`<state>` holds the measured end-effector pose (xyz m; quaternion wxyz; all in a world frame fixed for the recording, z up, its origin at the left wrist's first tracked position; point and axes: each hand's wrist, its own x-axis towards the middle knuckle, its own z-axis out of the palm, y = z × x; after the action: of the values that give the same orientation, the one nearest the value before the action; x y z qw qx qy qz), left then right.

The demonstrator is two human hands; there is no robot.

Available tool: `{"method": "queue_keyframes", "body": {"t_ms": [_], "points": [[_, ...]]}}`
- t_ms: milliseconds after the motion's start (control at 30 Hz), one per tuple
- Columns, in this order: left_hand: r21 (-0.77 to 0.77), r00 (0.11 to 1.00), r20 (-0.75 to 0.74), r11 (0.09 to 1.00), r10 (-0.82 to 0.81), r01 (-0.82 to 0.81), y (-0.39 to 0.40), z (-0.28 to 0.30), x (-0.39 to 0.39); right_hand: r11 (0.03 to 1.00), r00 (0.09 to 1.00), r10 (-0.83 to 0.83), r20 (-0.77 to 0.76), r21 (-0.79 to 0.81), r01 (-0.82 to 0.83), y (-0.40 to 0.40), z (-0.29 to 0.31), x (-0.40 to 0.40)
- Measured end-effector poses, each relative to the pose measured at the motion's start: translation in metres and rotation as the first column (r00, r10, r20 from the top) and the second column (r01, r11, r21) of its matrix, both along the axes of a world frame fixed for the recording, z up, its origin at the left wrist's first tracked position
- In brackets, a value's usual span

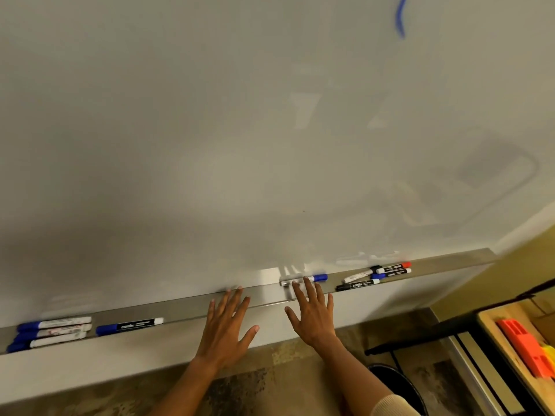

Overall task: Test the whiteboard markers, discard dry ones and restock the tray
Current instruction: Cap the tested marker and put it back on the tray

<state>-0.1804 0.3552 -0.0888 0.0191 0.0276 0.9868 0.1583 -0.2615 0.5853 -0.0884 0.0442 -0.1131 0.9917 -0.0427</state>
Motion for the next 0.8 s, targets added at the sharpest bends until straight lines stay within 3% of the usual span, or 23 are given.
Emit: {"method": "queue_keyframes", "body": {"t_ms": [200,367,700,800], "points": [[-0.009,0.997,0.042,0.998,0.059,-0.059,0.039,0.003,-0.011,0.999,0.995,0.025,0.101,0.039,-0.029,0.036,-0.002,-0.027],[0.003,0.992,0.062,0.994,0.111,-0.111,0.064,0.0,-0.011,0.988,0.989,0.142,0.036,0.054,-0.143,0.049,-0.001,-0.038],[0.022,0.981,0.094,0.985,0.169,-0.172,0.085,0.011,0.004,0.973,0.979,0.196,0.051,0.109,-0.201,0.044,-0.003,-0.067],[0.072,0.977,0.104,0.979,0.185,-0.193,0.082,0.014,0.007,0.969,0.969,0.237,0.072,0.058,-0.242,0.04,-0.001,-0.071]]}}
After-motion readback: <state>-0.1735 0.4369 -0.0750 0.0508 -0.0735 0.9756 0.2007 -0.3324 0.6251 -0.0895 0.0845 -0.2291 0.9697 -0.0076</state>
